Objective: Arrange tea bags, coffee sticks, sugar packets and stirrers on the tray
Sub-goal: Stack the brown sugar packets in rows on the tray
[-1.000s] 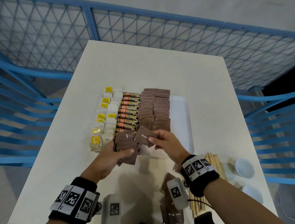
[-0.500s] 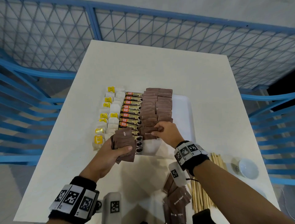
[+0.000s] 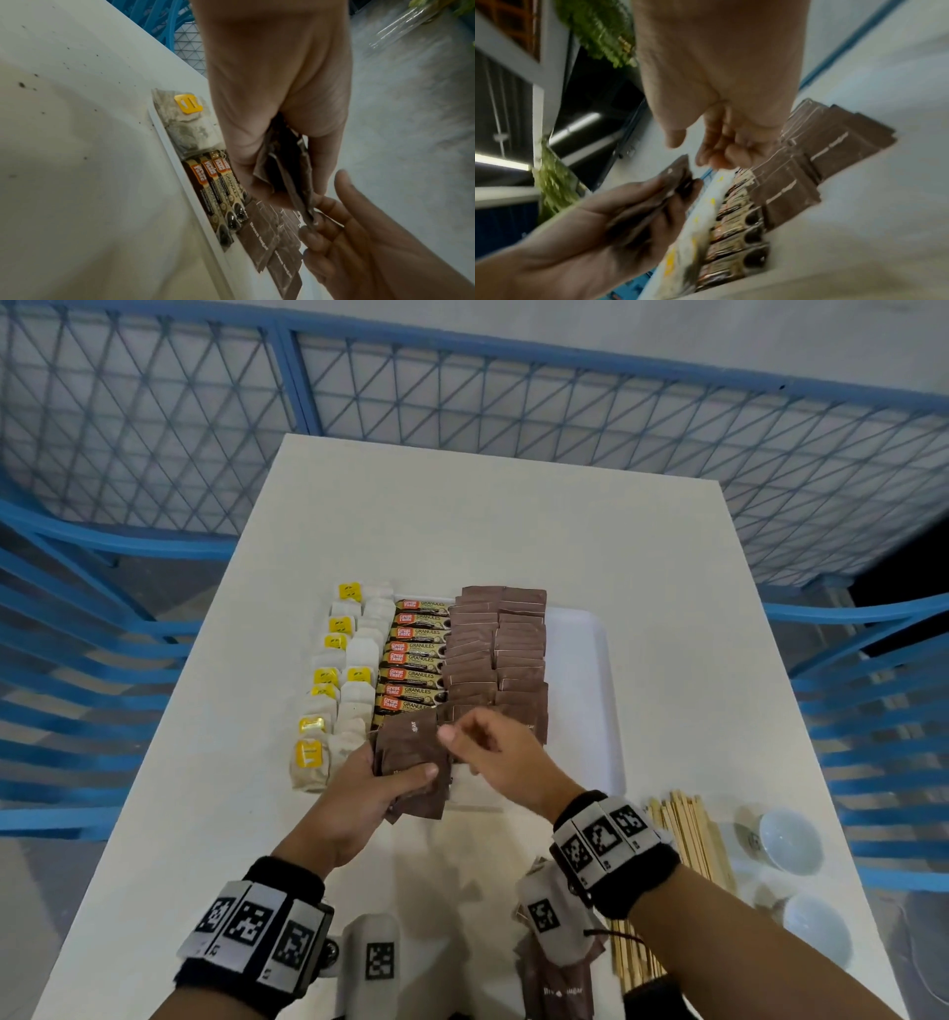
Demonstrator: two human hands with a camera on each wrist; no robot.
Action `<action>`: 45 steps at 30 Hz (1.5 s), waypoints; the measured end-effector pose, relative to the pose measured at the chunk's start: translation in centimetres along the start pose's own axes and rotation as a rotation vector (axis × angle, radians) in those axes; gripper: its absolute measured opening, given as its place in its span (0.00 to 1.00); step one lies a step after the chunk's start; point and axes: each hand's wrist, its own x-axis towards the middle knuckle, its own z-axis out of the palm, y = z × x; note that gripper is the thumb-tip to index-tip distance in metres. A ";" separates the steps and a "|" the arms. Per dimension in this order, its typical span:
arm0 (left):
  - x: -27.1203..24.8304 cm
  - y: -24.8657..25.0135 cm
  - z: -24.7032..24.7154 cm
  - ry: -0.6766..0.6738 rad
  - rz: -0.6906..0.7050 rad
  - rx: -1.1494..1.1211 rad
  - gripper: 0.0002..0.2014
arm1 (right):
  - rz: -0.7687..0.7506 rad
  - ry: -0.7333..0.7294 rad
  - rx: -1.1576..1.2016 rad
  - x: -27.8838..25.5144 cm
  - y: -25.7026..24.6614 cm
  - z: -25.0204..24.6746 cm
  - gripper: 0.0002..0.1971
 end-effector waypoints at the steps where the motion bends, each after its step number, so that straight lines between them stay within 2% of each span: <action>1: 0.0 0.1 0.2 -0.006 0.001 -0.004 0.14 | 0.019 -0.030 0.065 -0.2 0.1 0.3 0.12; 5: -0.1 0.5 0.7 -0.013 -0.019 -0.008 0.14 | 0.034 -0.019 0.207 -0.5 0.4 0.4 0.13; 8: -0.1 0.3 0.8 -0.037 -0.023 -0.026 0.26 | 0.008 -0.058 0.278 -0.6 0.0 0.0 0.16; 9: -0.2 0.3 0.9 -0.043 -0.027 -0.035 0.26 | -0.005 -0.084 0.288 -0.6 0.0 -0.2 0.17; 12: -0.2 0.5 1.0 -0.041 -0.053 -0.052 0.14 | -0.034 -0.105 0.278 -0.8 -0.2 -0.6 0.15; 18: -0.2 0.9 0.9 -0.030 -0.121 -0.121 0.19 | -0.008 -0.049 0.326 -1.1 -0.2 -1.2 0.06; 25: 0.0 0.2 0.6 0.066 -0.085 -0.022 0.04 | 0.080 -0.024 0.324 -2.0 0.6 -1.8 0.06; 27: -0.2 0.2 0.7 0.023 -0.062 0.013 0.09 | 0.096 0.015 0.275 -2.2 0.8 -1.7 0.04; 29: -0.4 0.2 0.8 -0.014 -0.052 0.019 0.17 | 0.104 0.035 0.240 -2.4 1.0 -1.4 0.08; 31: -0.5 0.1 0.8 -0.032 -0.045 0.037 0.20 | 0.120 0.025 0.244 -2.7 1.2 -1.1 0.12; 35: -0.6 -0.3 0.3 -0.027 -0.080 0.107 0.27 | 0.149 -0.052 0.304 -3.4 1.8 -1.0 0.06; 37: -0.8 -0.5 0.4 -0.040 -0.114 0.125 0.25 | 0.162 -0.071 0.292 -3.7 2.2 -1.1 0.05; 40: -1.0 -1.1 0.3 -0.008 -0.144 0.112 0.22 | 0.191 -0.002 0.225 -3.8 3.0 -1.9 0.07; 42: -0.9 -1.5 0.0 0.029 -0.167 0.082 0.21 | 0.221 0.084 0.165 -3.5 3.7 -3.1 0.04; 45: -0.8 -1.6 -0.6 0.046 -0.174 0.019 0.17 | 0.272 0.227 -0.058 -2.8 5.0 -5.3 0.04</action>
